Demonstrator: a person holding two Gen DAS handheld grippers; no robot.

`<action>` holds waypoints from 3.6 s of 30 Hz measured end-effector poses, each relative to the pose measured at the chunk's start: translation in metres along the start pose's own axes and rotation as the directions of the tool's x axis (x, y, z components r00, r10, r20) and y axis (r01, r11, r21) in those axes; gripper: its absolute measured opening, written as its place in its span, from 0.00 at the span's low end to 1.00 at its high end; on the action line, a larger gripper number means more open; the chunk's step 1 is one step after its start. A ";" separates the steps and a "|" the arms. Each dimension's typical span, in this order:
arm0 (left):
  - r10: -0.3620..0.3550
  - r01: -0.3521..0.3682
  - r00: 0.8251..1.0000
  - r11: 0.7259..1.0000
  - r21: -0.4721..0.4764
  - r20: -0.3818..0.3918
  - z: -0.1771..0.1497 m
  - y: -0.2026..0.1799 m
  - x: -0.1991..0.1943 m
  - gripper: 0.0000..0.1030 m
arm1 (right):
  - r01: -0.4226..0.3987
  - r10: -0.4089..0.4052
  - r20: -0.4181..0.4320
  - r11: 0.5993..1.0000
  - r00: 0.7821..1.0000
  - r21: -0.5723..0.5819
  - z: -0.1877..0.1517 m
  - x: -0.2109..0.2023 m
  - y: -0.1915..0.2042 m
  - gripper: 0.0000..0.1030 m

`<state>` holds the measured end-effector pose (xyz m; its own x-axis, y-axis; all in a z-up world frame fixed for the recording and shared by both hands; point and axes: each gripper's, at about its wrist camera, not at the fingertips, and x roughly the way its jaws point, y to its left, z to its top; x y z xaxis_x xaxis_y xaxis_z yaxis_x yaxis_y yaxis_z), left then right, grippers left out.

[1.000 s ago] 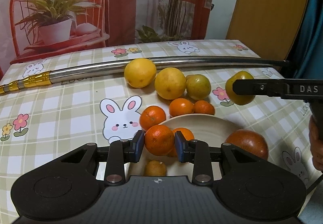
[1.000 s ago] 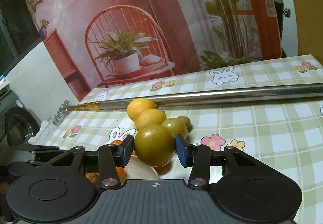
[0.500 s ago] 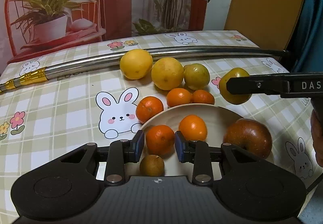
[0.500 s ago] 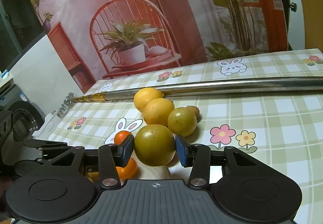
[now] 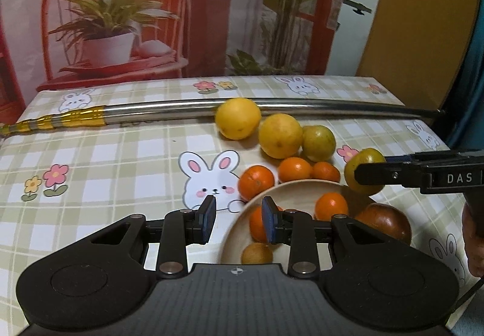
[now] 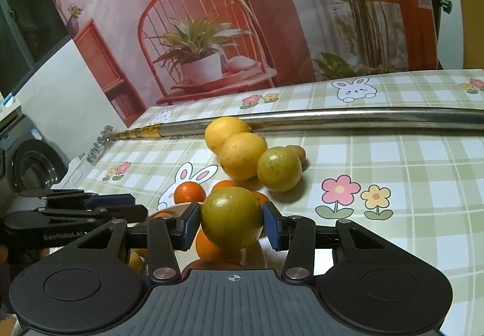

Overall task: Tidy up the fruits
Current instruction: 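Carry the tangerine with the left tool over the plate while the right tool carries the yellow-green fruit there, then open the right tool to release the yellow-green fruit into the plate, then move the open right tool toward a small brown fruit beside the yellow fruits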

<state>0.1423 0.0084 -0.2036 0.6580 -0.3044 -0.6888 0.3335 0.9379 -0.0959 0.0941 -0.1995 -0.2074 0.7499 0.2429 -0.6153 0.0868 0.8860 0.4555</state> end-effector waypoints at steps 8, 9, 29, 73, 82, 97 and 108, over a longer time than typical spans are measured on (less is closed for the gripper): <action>0.030 -0.029 0.999 0.999 -0.032 0.014 0.001 0.008 -0.006 0.34 | 0.001 -0.002 -0.012 1.000 1.000 -0.012 0.003 0.004 0.002 0.40; 0.032 -0.032 0.999 0.999 -0.036 0.015 0.001 0.010 -0.006 0.34 | 0.001 -0.001 -0.014 1.000 1.000 -0.015 0.003 0.005 0.003 0.40; 0.047 -0.045 0.999 0.996 -0.078 0.024 -0.001 0.017 -0.011 0.34 | -0.101 0.059 -0.157 0.955 0.986 -0.279 0.015 0.057 0.057 0.40; -0.048 0.042 0.996 0.996 -0.079 -0.079 0.037 0.016 0.019 0.34 | 0.210 -0.204 0.085 0.975 0.975 -0.071 0.036 0.006 -0.024 0.39; -0.112 0.068 0.981 0.963 -0.262 -0.158 0.044 0.024 0.060 0.35 | 0.222 -0.218 0.079 0.974 0.973 -0.042 0.035 0.007 -0.029 0.39; -0.193 0.089 0.961 0.896 -0.436 -0.200 0.037 0.032 0.083 0.41 | 0.203 -0.201 0.076 0.979 0.977 -0.030 0.032 0.008 -0.030 0.39; -0.183 0.091 0.961 0.917 -0.388 -0.207 0.030 0.021 0.092 0.39 | 0.198 -0.197 0.067 0.980 0.978 -0.015 0.028 0.009 -0.033 0.39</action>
<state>0.2302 -0.0047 -0.2473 0.4311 -0.4300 -0.7933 0.1042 0.8970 -0.4296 0.1168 -0.2378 -0.2101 0.7601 0.0369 -0.6488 0.2241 0.9222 0.3150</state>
